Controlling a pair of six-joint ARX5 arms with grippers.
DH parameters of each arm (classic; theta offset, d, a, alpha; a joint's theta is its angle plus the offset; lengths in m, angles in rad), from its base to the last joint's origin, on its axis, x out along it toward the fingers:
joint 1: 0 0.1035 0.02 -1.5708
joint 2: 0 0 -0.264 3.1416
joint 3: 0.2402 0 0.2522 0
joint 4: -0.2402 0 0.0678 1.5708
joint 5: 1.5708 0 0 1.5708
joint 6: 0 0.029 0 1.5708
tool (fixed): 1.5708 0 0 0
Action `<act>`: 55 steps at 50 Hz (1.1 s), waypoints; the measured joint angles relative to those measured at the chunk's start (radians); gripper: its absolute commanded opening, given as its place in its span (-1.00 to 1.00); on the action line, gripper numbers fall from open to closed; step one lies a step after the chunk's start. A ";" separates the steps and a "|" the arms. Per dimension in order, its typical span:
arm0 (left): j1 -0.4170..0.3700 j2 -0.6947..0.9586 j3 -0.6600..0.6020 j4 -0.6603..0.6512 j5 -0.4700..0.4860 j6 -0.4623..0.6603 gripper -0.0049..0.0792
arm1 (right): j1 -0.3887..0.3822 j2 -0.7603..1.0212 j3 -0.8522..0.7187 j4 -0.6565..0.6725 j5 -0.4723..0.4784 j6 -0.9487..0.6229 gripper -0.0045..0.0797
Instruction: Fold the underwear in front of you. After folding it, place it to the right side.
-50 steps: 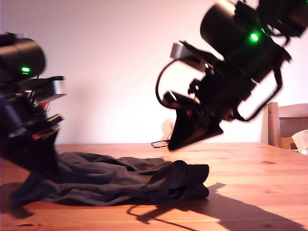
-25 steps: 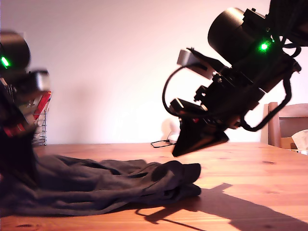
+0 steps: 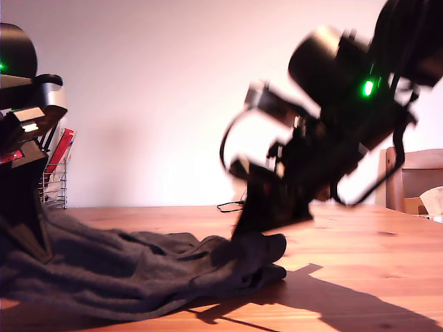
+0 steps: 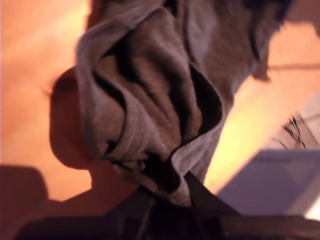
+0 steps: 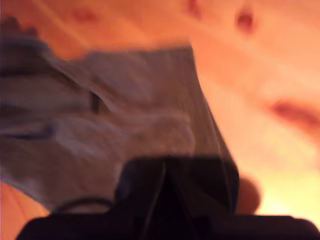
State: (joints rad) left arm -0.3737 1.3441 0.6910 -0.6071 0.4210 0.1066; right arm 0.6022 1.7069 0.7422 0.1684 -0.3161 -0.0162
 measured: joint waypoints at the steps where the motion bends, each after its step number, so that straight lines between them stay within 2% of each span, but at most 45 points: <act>1: -0.001 0.000 0.000 -0.005 0.000 0.000 -0.93 | 0.002 0.010 0.000 0.005 -0.003 0.000 -0.92; 11: -0.006 0.000 0.000 -0.101 0.025 -0.002 -0.93 | 0.003 0.050 0.000 0.043 -0.017 0.000 -0.92; 19: -0.006 -0.002 0.011 -0.144 0.092 -0.045 -0.93 | 0.009 0.050 0.000 0.043 -0.023 0.001 -0.92; 26: -0.009 -0.021 0.075 -0.168 0.159 -0.072 -0.93 | 0.009 0.050 0.000 0.029 -0.031 0.011 -0.92; 34: -0.018 -0.038 0.166 -0.148 0.181 -0.083 -0.93 | 0.008 0.049 0.003 -0.004 -0.044 0.012 -0.92; 41: -0.018 -0.040 0.179 -0.114 0.192 -0.106 -0.93 | 0.018 0.049 0.021 -0.042 -0.046 0.012 -0.92; 55: -0.018 -0.014 0.180 -0.014 0.198 -0.183 -0.93 | 0.108 0.049 0.064 -0.134 -0.062 0.015 -0.92</act>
State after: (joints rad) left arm -0.3912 1.3304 0.8715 -0.6209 0.6193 -0.0769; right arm 0.7101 1.7561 0.8066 0.0349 -0.3782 -0.0010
